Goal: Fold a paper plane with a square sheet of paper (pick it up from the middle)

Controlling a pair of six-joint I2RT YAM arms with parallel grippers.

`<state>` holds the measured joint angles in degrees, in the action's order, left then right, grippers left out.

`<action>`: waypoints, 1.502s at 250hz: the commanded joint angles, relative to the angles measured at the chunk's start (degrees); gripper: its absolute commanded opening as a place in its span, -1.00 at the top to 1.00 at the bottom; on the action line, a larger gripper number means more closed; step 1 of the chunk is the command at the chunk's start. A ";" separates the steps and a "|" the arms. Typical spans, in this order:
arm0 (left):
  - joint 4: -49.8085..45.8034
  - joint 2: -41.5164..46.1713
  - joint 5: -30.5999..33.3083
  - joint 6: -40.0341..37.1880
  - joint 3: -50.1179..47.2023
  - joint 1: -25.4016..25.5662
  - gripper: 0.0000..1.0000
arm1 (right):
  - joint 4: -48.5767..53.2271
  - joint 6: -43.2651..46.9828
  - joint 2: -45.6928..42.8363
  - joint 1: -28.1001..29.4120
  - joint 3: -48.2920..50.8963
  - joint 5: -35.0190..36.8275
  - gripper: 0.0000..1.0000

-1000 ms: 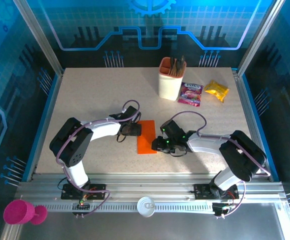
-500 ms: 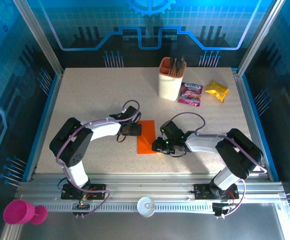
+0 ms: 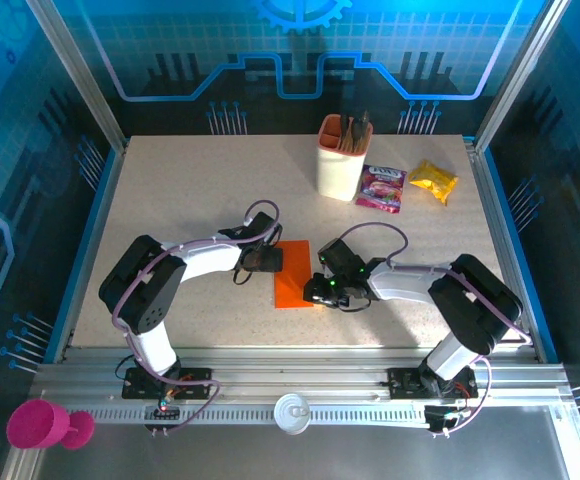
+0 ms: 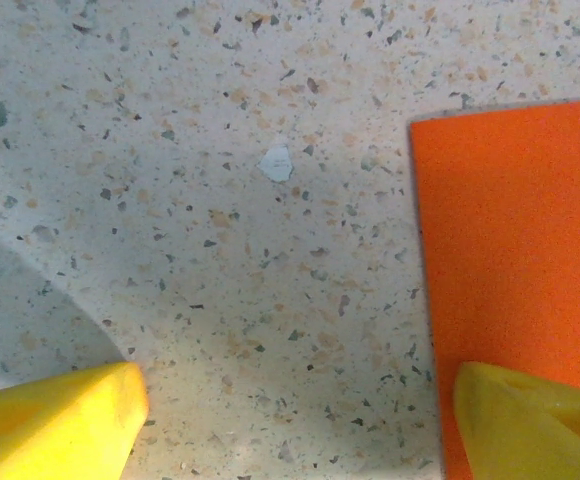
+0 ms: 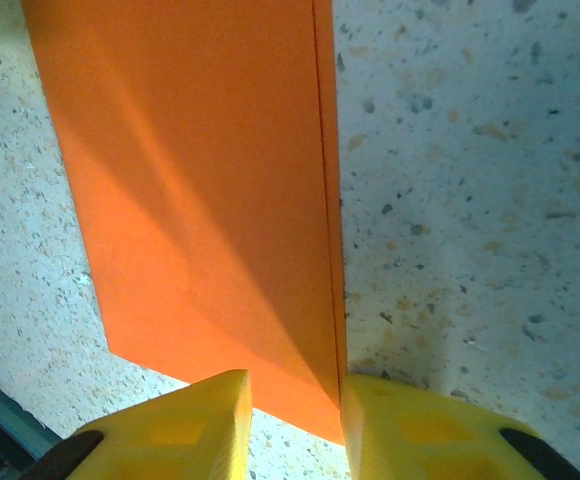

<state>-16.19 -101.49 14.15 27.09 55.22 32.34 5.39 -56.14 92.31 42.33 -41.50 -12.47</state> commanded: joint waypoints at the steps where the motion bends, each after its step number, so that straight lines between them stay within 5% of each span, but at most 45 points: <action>1: 1.77 -3.38 -5.28 1.91 -2.67 -0.60 -0.64 | -4.13 0.21 2.83 0.83 -1.99 -1.24 0.40; 233: 2.39 -3.27 -5.72 2.14 -3.37 -0.61 -0.64 | -4.21 0.33 2.00 0.83 -5.17 -0.96 0.49; 376: -5.07 5.00 -6.27 0.32 0.65 -0.33 -0.64 | 0.57 -0.13 -4.04 -0.22 0.40 3.19 0.23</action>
<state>-17.15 -98.48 9.15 28.42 54.37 31.77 3.22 -56.10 89.86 42.33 -42.35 -10.85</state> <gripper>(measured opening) 0.820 0.362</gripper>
